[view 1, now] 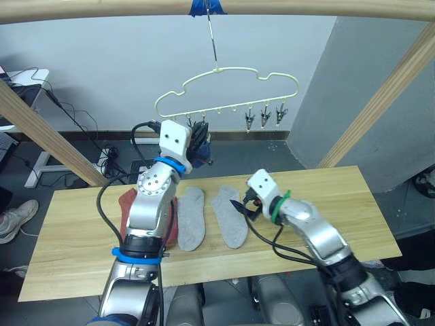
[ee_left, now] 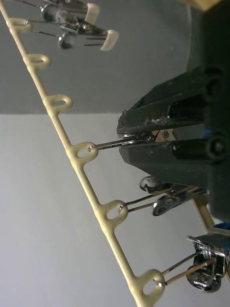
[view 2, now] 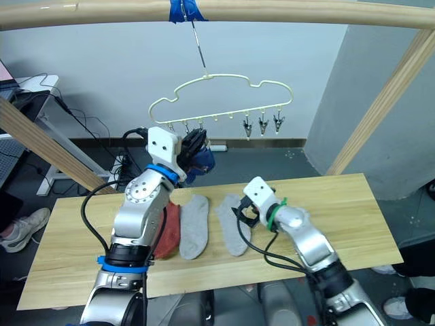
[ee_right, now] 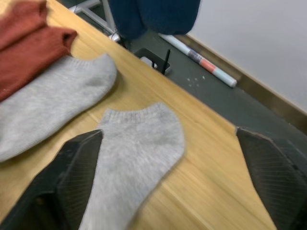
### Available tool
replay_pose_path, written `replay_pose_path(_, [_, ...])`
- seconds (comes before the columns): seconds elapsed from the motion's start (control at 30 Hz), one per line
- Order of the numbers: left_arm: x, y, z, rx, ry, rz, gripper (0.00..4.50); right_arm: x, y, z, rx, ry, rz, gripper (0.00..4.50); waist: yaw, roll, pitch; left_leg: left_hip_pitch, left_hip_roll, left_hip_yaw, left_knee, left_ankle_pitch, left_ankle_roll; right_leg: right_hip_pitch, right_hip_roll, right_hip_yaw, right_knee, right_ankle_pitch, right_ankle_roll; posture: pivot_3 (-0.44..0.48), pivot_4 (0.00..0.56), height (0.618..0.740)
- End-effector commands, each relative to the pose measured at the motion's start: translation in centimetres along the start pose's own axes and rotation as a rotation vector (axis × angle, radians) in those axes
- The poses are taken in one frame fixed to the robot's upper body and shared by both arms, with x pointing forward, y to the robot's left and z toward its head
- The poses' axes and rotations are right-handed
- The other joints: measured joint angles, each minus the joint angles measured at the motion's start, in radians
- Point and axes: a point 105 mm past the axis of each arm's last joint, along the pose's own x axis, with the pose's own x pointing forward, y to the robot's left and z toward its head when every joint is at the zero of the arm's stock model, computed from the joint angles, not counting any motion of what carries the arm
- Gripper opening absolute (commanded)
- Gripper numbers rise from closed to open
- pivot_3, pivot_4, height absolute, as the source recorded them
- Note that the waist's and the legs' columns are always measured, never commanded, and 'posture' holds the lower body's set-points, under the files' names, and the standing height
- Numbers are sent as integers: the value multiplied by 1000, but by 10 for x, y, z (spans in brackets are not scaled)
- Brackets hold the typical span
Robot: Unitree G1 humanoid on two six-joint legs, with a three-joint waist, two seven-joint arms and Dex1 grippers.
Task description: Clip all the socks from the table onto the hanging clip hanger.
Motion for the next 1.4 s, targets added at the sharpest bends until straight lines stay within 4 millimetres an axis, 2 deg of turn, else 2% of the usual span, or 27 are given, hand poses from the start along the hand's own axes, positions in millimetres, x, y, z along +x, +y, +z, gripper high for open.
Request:
replay_pose_path(0.03, [0,1,21,-9,-50,-47,0,18,0,2,-18,-31,-47,4474,2,0,0,0,0,0,0,0,0,0,0,0,0,0,0,-226,254,740])
replay_pose_path(0.2, [-2,3,23,-13,-38,-75,0,40,4,-18,-2,27,-47,4474,7,0,0,0,0,0,-1,0,0,0,0,0,-1,0,0,-207,258,740])
replay_pose_path(0.4, [-4,2,24,-24,-22,-101,0,51,5,-33,16,70,-34,4474,6,0,0,0,0,0,-2,0,0,0,0,0,-1,0,0,-193,255,740])
replay_pose_path(0.43, [-5,1,23,-32,-19,-110,0,52,7,-35,20,79,-28,4310,7,0,0,0,0,0,-2,0,0,0,0,0,-1,0,0,-191,253,740])
replay_pose_path(0.53, [-6,-2,24,-44,-14,-137,0,54,11,-41,13,99,-7,3585,7,0,0,1,0,0,-2,0,0,0,0,0,0,0,0,-190,251,740])
replay_pose_path(0.83, [-9,-6,27,-129,8,-217,0,53,11,-41,-15,84,1,263,7,0,0,1,0,0,-2,0,0,0,0,0,1,0,0,-194,247,740])
replay_pose_path(0.87, [-9,-6,27,-146,9,-224,0,52,9,-38,-19,72,-3,17,7,0,0,1,0,0,-2,0,0,0,0,0,1,0,0,-195,247,740])
replay_pose_path(0.97, [-9,-6,29,-186,10,-234,0,46,4,-25,-51,9,-13,17,8,0,0,1,0,0,-2,0,0,0,0,0,1,0,0,-199,245,740])
replay_pose_path(1.23, [-9,-7,31,-211,23,-270,0,23,-4,50,-312,-254,-37,17,4,0,0,1,0,0,-3,0,0,-1,0,0,0,0,0,-216,240,740])
replay_pose_path(1.4, [-9,-13,29,-215,29,-287,0,23,-2,80,-385,-324,-34,17,6,0,0,1,1,1,-3,0,0,-1,0,1,0,0,0,-215,239,740])
